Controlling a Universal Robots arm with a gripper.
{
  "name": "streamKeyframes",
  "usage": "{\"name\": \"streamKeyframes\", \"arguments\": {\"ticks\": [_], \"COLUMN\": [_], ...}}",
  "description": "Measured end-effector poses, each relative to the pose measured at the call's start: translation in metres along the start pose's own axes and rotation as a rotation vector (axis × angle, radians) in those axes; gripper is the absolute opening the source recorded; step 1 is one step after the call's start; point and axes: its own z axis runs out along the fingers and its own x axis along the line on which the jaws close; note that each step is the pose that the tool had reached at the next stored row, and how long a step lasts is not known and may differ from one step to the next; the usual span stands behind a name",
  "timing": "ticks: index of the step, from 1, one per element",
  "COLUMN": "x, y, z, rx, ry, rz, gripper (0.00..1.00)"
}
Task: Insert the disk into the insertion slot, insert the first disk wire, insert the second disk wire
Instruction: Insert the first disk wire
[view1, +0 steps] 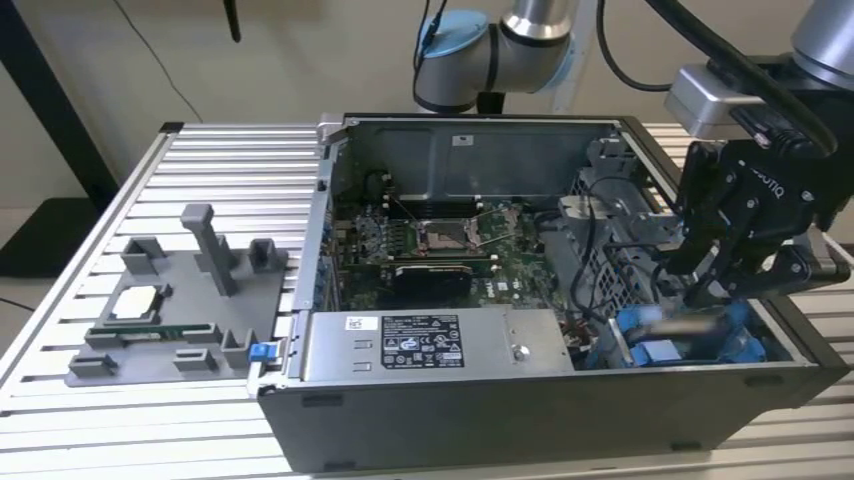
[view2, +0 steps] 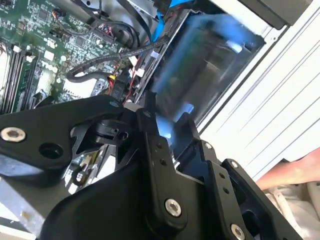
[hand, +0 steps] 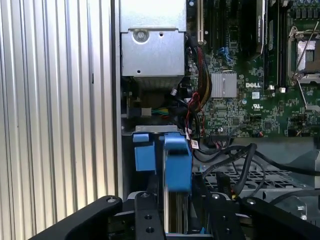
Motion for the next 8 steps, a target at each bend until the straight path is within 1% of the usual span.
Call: {"name": "streamKeyframes", "arguments": {"ticks": [3, 5, 8], "x": [0.0, -0.0002, -0.0004], "y": [0.0001, 0.0003, 0.0006], "z": [-0.0018, -0.0064, -0.0153], "rx": [0.0, -0.0001, -0.0001], "ry": [-0.0003, -0.0003, -0.0001], "rz": [0.0, 0.0, 0.0], "gripper": [1.0, 1.0, 1.0]}}
